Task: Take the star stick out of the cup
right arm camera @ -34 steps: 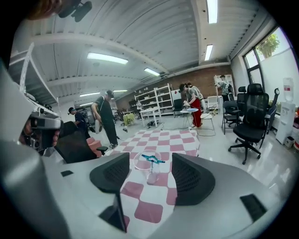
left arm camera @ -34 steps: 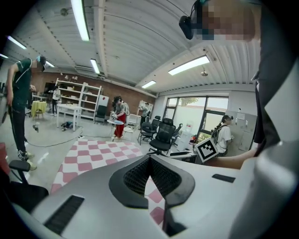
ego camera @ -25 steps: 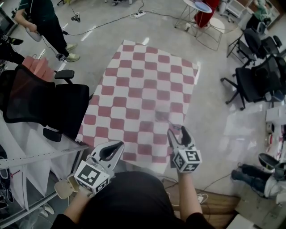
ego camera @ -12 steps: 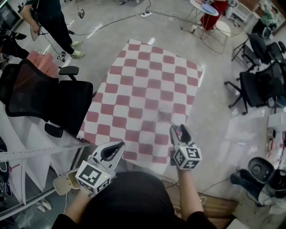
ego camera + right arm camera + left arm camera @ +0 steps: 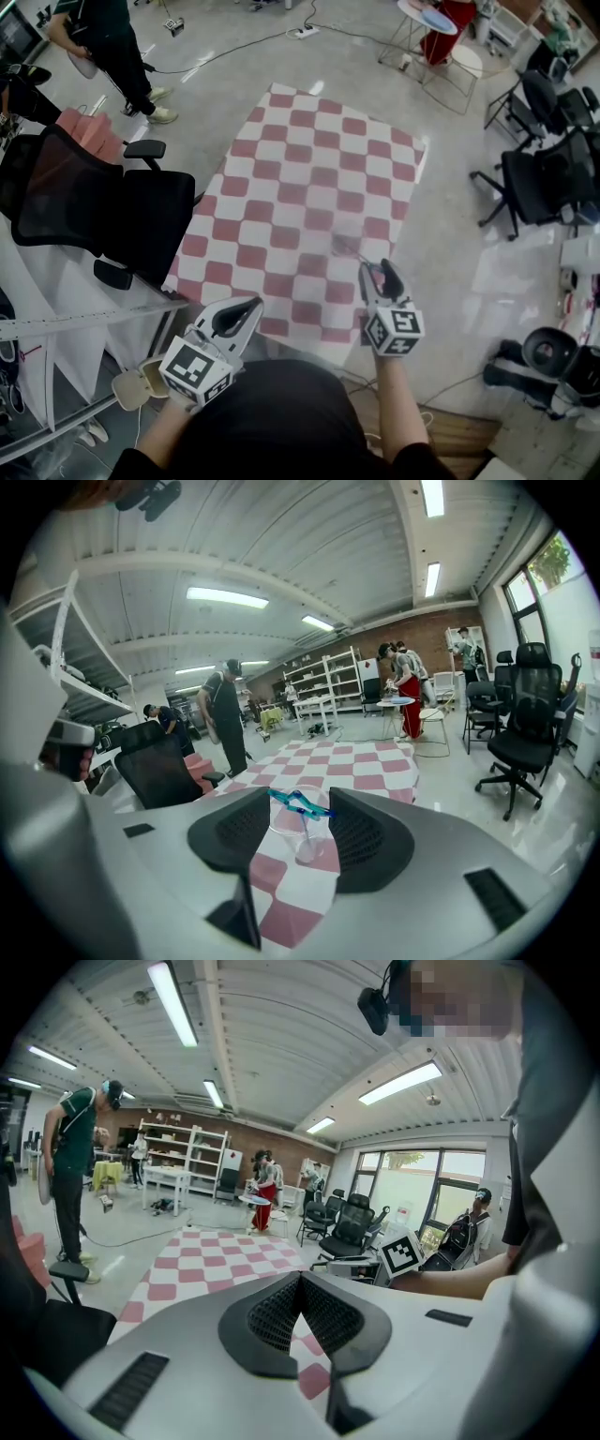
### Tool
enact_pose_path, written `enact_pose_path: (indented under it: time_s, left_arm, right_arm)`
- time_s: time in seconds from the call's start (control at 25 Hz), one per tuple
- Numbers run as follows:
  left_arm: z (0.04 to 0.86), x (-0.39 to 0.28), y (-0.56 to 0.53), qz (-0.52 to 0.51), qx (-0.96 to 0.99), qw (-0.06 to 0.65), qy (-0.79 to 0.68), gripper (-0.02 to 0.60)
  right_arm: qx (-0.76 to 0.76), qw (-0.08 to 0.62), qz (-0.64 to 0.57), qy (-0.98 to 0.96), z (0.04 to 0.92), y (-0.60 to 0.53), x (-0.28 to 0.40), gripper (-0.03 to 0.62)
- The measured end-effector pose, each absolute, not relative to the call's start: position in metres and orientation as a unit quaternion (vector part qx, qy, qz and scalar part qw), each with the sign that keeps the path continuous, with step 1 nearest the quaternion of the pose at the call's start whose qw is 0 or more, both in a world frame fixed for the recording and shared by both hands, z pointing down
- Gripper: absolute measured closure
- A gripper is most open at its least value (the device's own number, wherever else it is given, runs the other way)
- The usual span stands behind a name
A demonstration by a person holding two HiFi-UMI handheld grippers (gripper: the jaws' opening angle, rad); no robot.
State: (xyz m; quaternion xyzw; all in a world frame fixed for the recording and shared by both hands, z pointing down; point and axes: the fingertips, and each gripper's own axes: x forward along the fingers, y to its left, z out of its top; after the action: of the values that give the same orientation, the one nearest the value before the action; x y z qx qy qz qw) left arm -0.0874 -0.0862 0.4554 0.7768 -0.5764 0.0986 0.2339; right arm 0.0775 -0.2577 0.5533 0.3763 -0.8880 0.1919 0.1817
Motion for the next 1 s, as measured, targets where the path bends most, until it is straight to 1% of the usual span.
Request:
enact_pose_path:
  time_s: [0.28, 0.64, 1.0]
  left_arm:
    - [0.452, -0.086, -0.087, 0.090, 0.784, 0.230, -0.570, 0.541]
    - [0.441, -0.085, -0.093, 0.073, 0.801, 0.211, -0.555, 0.541]
    - [0.428, -0.084, -0.103, 0.051, 0.826, 0.192, -0.528, 0.541]
  right_arm:
    - [0.376, 0.179, 0.170, -0.893, 0.535, -0.260, 0.074, 0.385]
    - [0.378, 0.181, 0.112, -0.901, 0.496, -0.254, 0.067, 0.388]
    - [0.410, 0.127, 0.081, -0.900, 0.423, -0.242, 0.075, 0.390]
